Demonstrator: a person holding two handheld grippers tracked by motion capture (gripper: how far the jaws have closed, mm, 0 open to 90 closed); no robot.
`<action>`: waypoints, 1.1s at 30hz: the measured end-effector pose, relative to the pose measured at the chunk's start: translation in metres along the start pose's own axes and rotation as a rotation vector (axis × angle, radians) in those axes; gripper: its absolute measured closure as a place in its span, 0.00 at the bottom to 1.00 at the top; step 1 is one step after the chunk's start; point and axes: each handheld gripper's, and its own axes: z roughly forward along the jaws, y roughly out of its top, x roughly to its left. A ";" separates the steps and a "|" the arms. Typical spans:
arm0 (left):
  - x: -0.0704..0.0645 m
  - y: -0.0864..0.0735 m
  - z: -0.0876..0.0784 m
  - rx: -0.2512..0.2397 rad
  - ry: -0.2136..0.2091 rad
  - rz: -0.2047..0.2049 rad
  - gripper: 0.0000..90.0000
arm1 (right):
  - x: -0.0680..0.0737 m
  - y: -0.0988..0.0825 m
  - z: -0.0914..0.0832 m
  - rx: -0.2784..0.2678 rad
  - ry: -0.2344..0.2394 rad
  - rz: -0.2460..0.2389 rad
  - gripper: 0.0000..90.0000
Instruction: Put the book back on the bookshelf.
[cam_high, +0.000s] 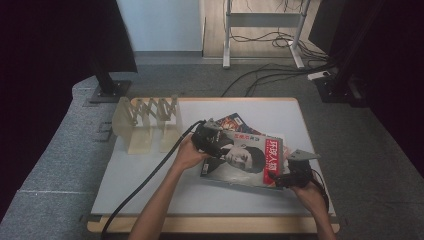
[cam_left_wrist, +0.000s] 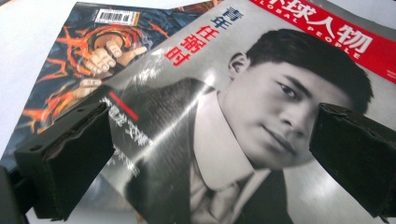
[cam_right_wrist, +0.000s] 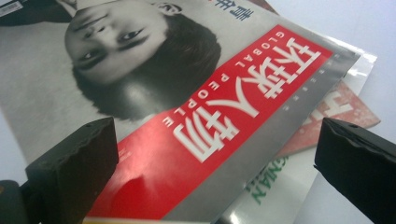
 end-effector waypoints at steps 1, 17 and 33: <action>0.001 0.002 0.003 0.009 0.003 0.007 0.00 | 0.000 -0.001 -0.001 -0.001 0.002 -0.002 0.00; 0.027 0.013 0.042 0.009 -0.031 0.005 0.00 | 0.014 -0.022 -0.011 0.000 0.002 -0.001 0.00; 0.042 0.009 0.059 0.017 -0.020 0.018 0.00 | 0.026 -0.034 -0.013 0.012 0.017 -0.008 0.00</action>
